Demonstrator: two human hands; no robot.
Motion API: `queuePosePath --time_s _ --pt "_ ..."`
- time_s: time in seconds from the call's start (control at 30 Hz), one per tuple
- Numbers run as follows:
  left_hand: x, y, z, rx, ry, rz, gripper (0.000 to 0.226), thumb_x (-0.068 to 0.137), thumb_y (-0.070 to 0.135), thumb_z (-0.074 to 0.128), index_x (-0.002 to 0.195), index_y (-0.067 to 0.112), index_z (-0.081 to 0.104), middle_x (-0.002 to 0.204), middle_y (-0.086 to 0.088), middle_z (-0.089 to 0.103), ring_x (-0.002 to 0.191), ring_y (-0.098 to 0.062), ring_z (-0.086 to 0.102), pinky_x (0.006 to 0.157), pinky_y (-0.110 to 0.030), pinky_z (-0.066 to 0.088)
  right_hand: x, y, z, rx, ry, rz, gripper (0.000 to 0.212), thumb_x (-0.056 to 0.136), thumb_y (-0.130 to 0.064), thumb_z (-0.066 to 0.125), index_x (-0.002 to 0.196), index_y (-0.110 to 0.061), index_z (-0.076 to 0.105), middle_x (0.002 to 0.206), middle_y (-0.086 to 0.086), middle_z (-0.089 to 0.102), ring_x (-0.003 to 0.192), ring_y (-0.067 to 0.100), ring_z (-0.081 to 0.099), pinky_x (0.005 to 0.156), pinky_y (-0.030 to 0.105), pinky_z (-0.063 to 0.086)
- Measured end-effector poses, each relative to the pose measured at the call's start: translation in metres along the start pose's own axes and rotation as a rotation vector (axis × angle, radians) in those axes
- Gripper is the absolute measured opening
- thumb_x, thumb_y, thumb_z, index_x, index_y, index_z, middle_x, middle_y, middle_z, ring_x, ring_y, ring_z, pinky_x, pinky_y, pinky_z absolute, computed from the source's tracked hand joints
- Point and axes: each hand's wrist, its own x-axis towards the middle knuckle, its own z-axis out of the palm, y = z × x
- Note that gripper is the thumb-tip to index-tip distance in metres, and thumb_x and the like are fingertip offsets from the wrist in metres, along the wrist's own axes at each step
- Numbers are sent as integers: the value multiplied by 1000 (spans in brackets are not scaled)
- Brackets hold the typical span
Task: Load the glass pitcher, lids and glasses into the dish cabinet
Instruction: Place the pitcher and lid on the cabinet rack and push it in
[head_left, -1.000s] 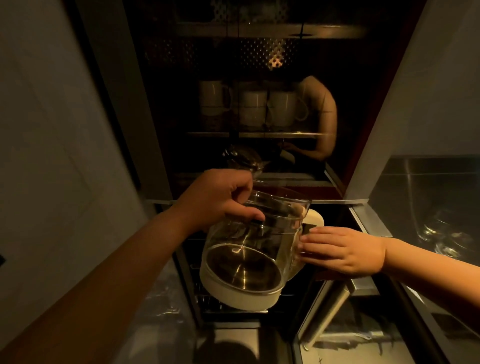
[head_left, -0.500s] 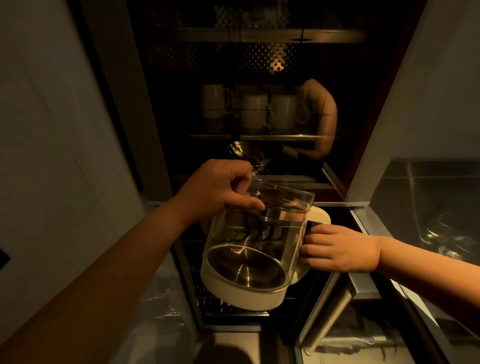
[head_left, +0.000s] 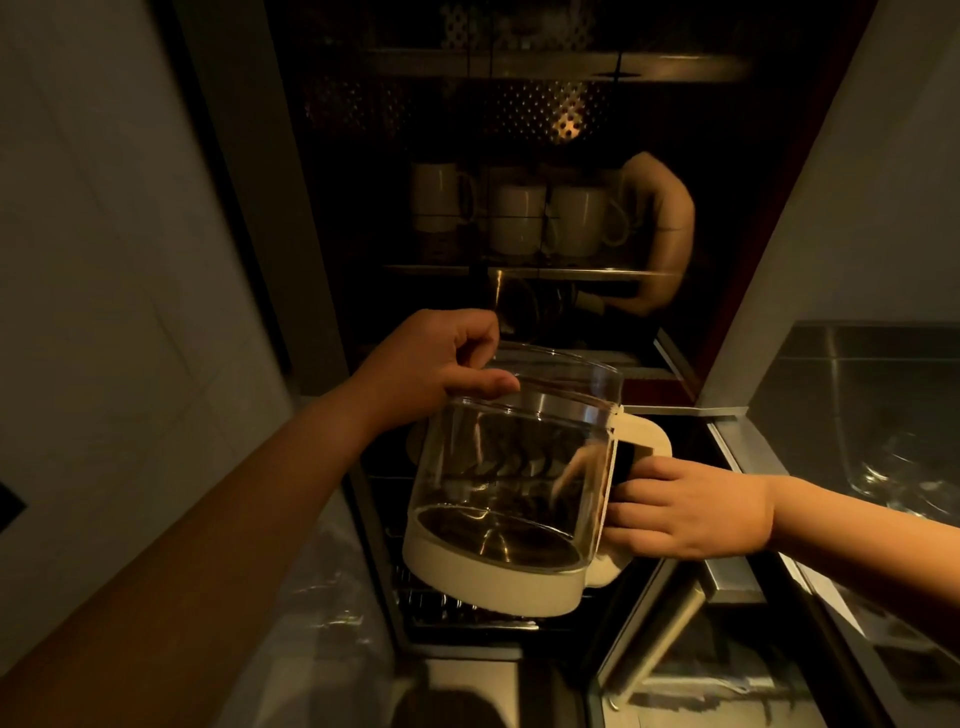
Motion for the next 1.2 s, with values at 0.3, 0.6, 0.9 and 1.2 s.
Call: queuePosePath --time_s 0.3,0.6,0.9,1.2 --pt "-8 5 26 267 -7 27 19 84 44 53 82 26 48 74 14 43 71 5 41 61 -12 32 0 2 -12 -43 -47 -2 13 90 -25 49 93 -22 61 81 -4 61 71 15 56 73 32 39" --pt "-19 8 51 374 74 34 42 94 33 43 131 14 47 121 0 46 109 -1 32 92 -24 32 4 -1 -41 -8 12 -18 6 90 -24 49 93 -18 48 76 -2 59 65 17 55 65 32 51" --pt "-31 17 64 295 -82 -58 65 86 61 30 146 37 21 155 12 12 138 4 0 110 -40 15 3 -5 -53 35 55 55 20 80 -24 59 96 -18 48 78 -1 60 70 15 53 68 31 49" --pt "-71 29 85 447 -194 -14 65 85 69 20 144 43 7 157 15 -7 141 -1 -18 114 -37 -9 7 -15 -57 78 62 88 25 76 -23 63 96 -19 49 79 -2 61 71 15 56 68 30 47"
